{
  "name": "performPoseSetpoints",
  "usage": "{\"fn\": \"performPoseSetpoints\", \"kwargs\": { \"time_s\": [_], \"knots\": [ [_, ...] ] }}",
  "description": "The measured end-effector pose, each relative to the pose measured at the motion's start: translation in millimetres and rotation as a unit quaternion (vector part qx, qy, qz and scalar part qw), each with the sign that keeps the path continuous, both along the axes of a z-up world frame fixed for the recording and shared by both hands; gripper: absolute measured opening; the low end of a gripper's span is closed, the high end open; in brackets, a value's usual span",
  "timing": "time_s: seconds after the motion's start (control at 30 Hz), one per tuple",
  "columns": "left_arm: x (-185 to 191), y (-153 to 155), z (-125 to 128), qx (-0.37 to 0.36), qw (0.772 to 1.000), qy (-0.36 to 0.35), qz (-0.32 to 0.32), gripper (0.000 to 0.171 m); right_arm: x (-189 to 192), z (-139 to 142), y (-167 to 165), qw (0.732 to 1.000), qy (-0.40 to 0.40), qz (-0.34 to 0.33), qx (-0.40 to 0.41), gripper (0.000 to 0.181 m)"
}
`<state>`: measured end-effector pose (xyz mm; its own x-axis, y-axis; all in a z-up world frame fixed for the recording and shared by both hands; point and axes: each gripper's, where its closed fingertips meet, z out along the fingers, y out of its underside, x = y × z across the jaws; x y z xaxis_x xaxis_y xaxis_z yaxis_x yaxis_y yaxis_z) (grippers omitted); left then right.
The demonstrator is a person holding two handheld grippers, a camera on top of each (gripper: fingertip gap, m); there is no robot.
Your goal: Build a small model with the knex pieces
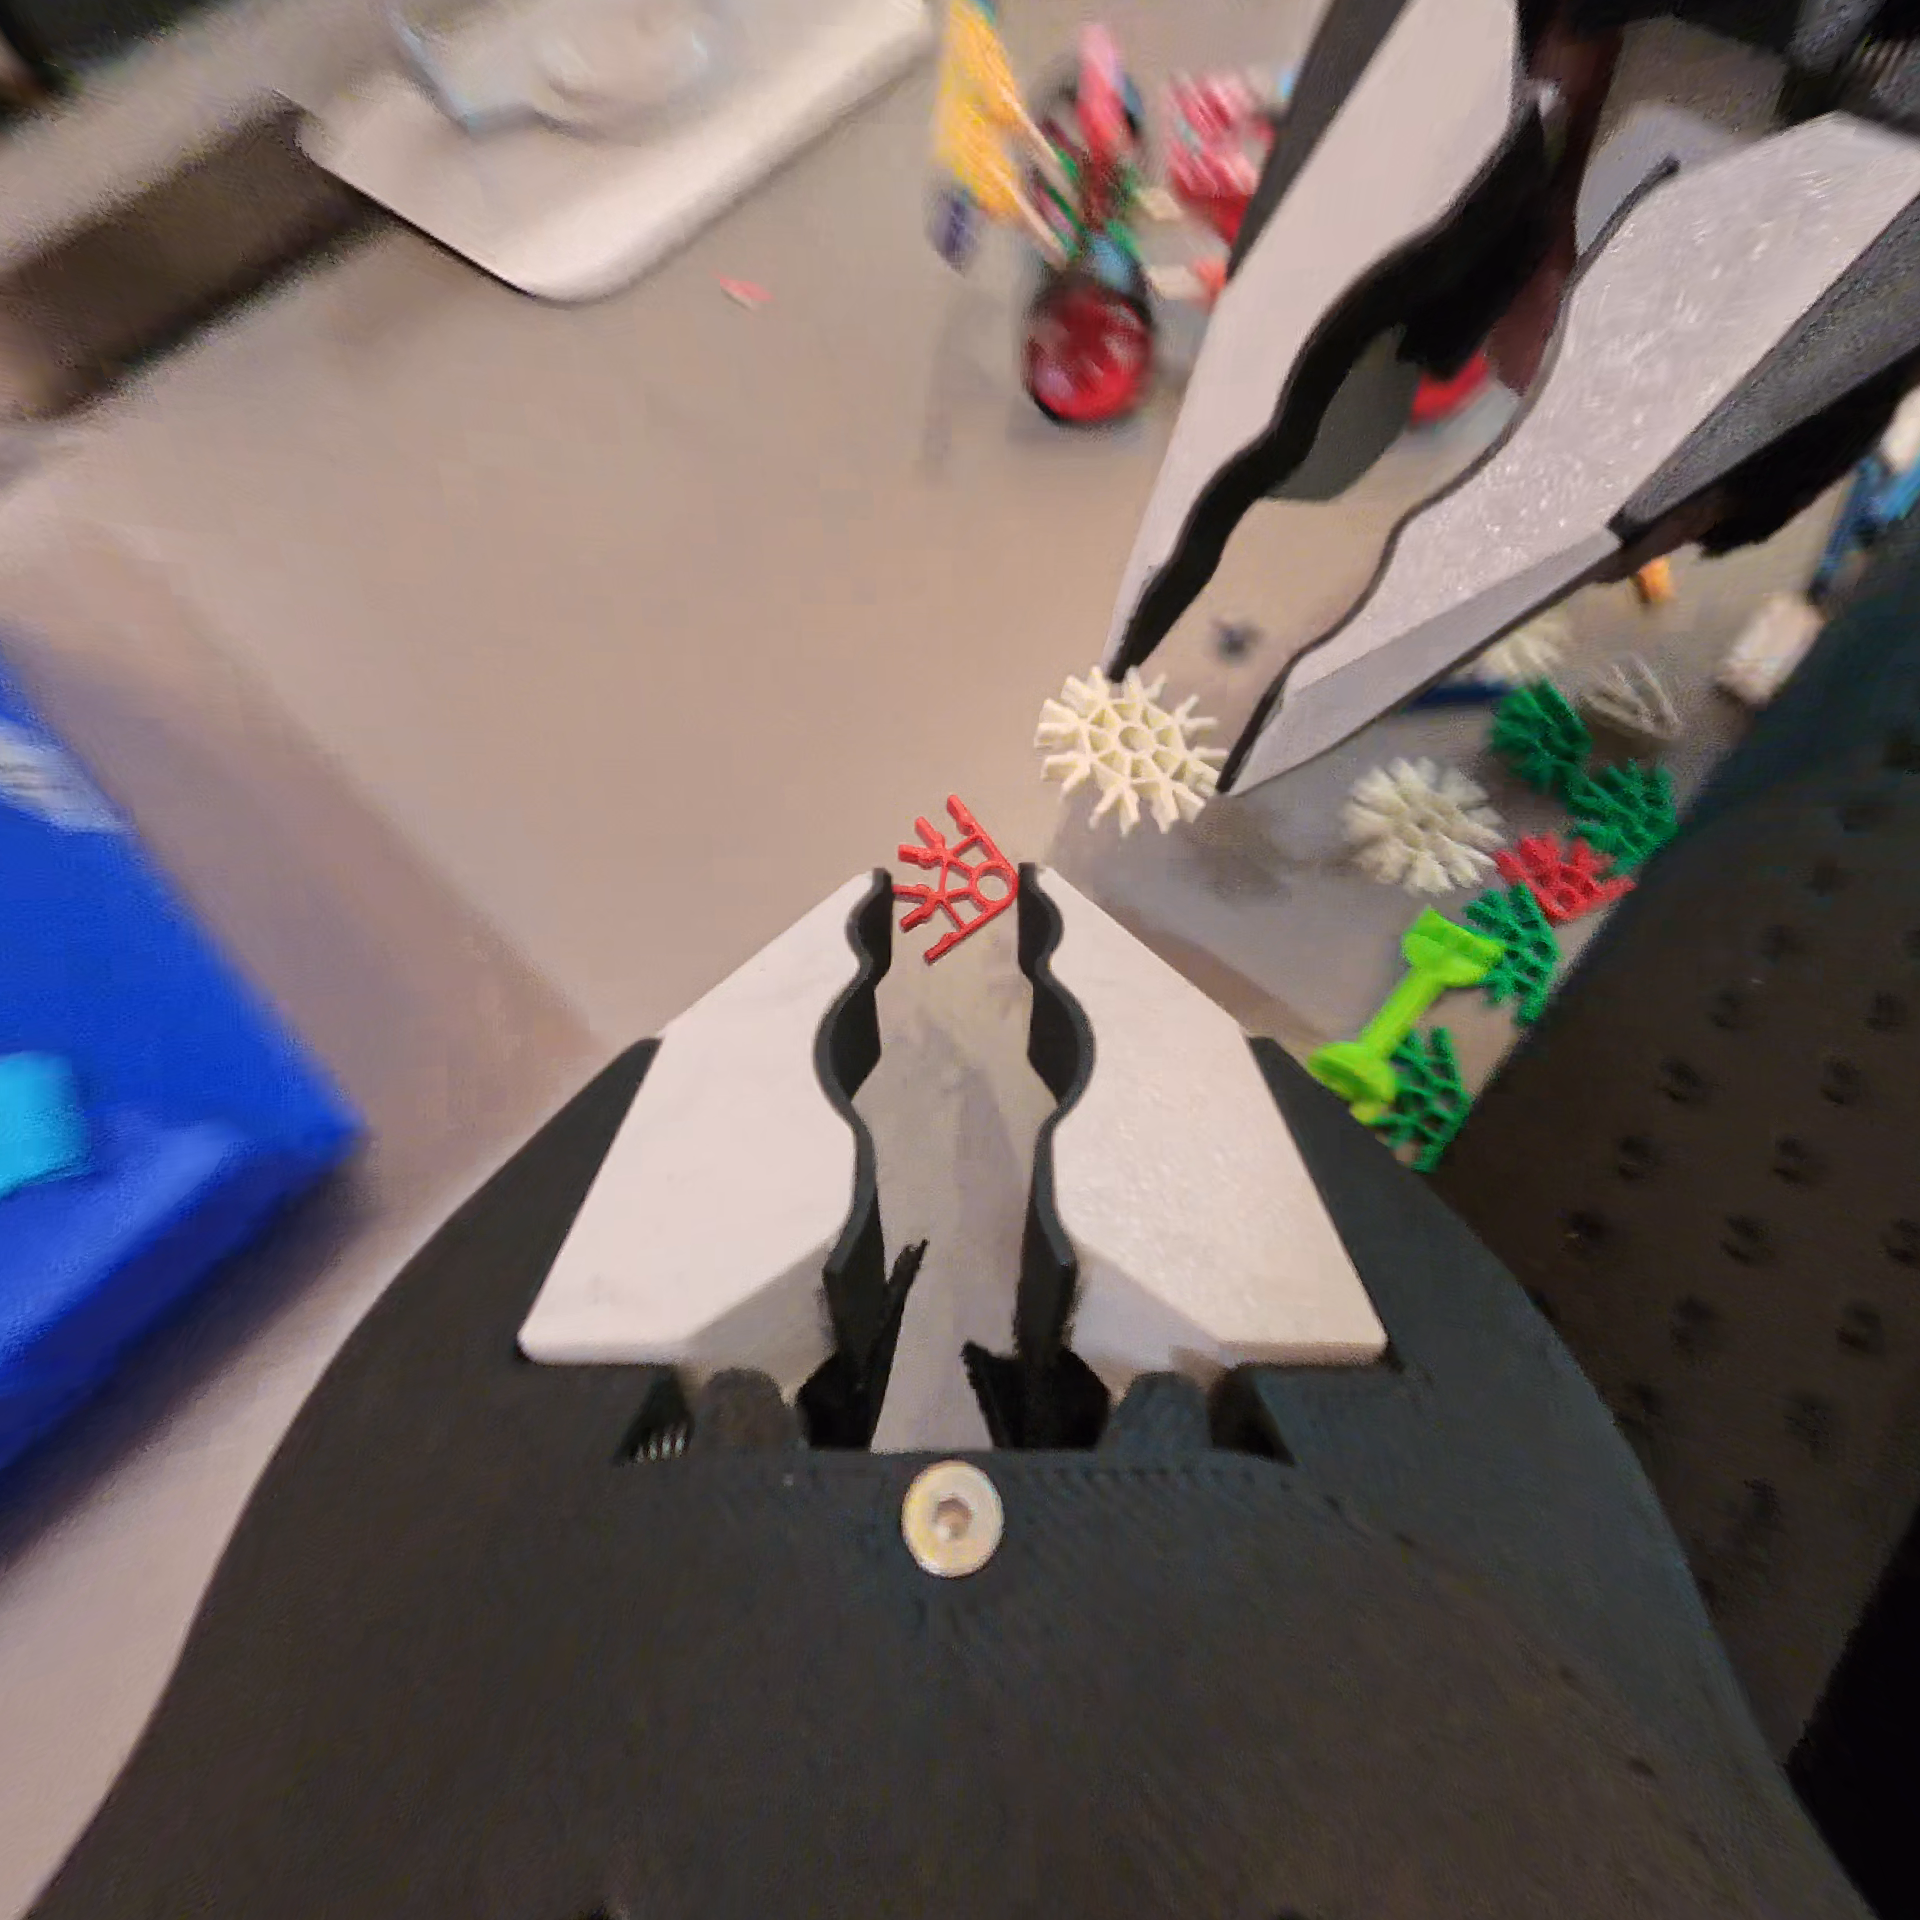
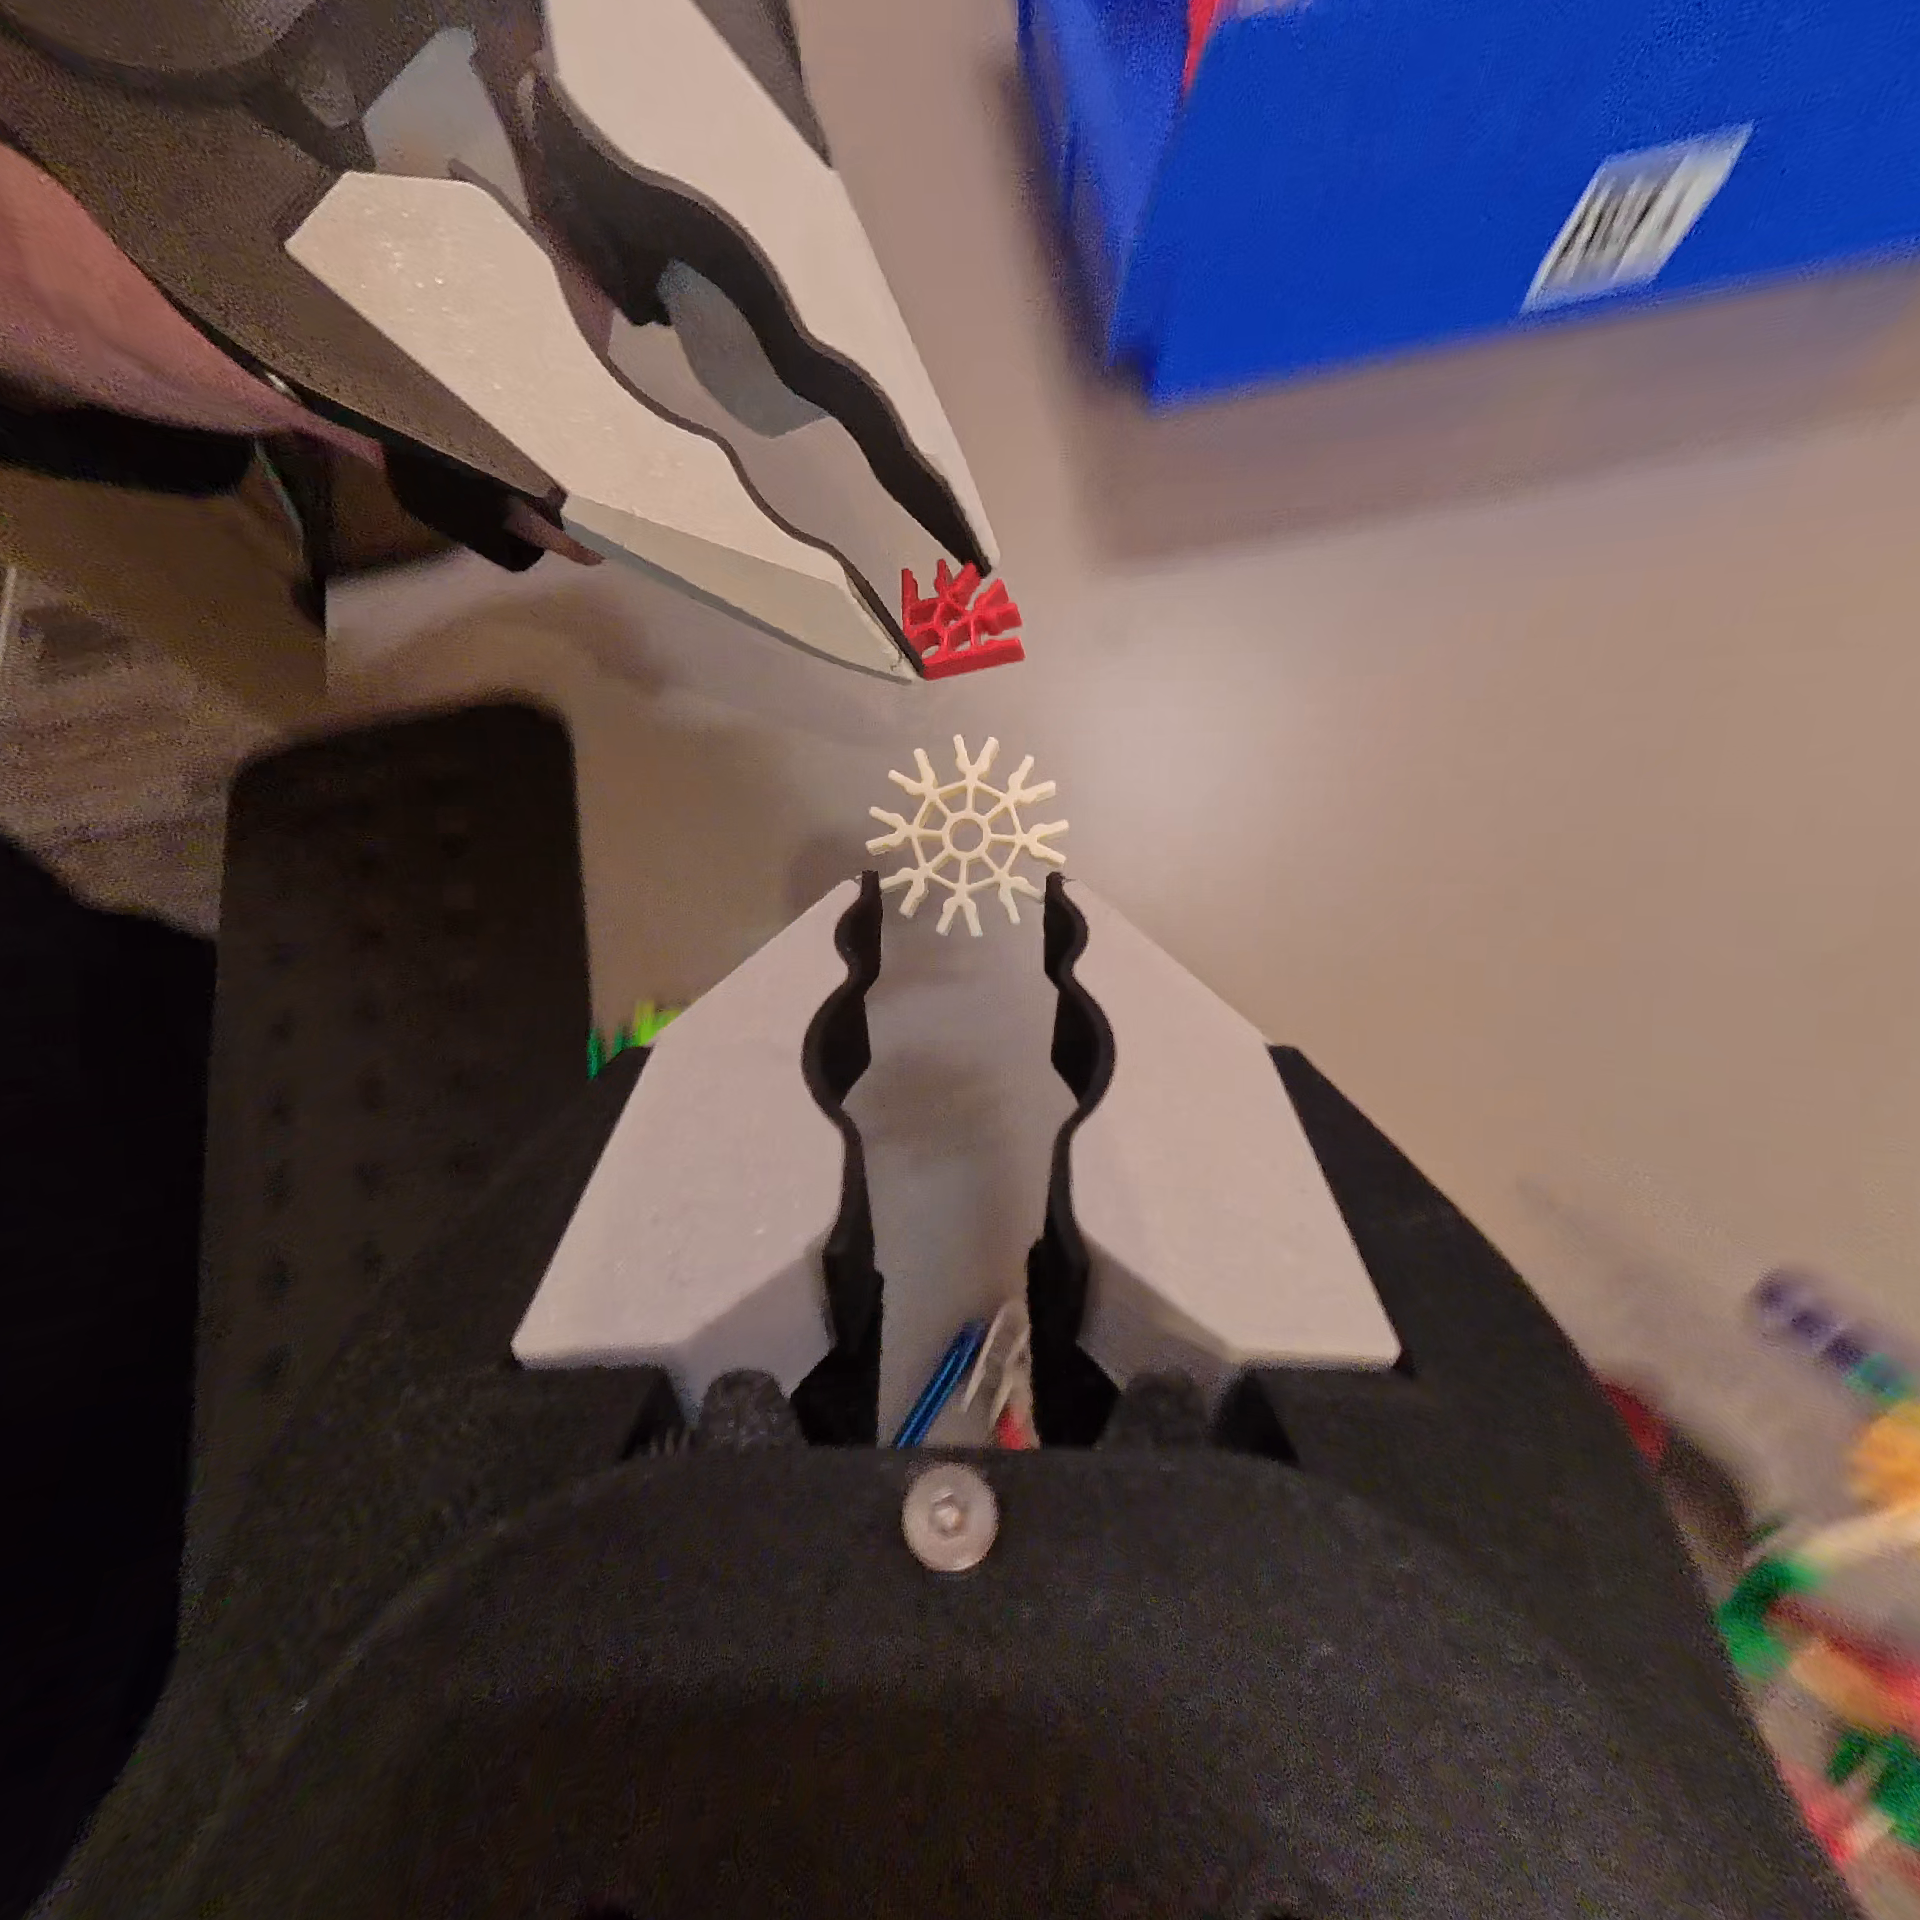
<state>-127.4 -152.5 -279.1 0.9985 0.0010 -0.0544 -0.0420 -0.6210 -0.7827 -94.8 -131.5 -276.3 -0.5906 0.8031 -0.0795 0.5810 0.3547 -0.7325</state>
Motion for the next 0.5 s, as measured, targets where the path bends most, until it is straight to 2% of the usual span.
{"fn": "performPoseSetpoints", "kwargs": {
  "time_s": [0.1,0.17,0.23,0.27,0.3,0.4,0.5],
  "knots": [
    [-72.9,-22.9,57.0,0.034,0.995,0.043,0.085,0.02,-74.6,61.3,-17.3,0.996,0.086,0.022,-0.001,0.028],
    [-125.0,-36.7,78.9,0.042,0.988,0.071,0.134,0.02,-131.6,93.4,-26.8,0.991,0.128,0.026,0.012,0.029],
    [-173.4,-47.6,75.2,0.01,0.98,0.079,0.18,0.022,-182.3,103.7,-33.5,0.991,0.132,0.032,0.014,0.036],
    [-189.9,-51.1,68.8,0.001,0.978,0.057,0.2,0.036,-202.5,99.3,-32.4,0.993,0.113,0.025,0.013,0.051],
    [-198.6,-53.3,64.9,0.0,0.977,0.031,0.212,0.044,-215.4,92.6,-29.5,0.996,0.091,0.02,0.017,0.059],
    [-194.9,-67.5,71.3,0.007,0.974,0.043,0.224,0.054,-206.7,94.1,-22.2,0.996,0.084,0.026,0.022,0.059],
    [-139.2,-70.2,71.4,0.008,0.986,0.028,0.166,0.049,-143.1,92.2,-11.6,0.996,0.071,0.053,0.025,0.051]
  ]
}}
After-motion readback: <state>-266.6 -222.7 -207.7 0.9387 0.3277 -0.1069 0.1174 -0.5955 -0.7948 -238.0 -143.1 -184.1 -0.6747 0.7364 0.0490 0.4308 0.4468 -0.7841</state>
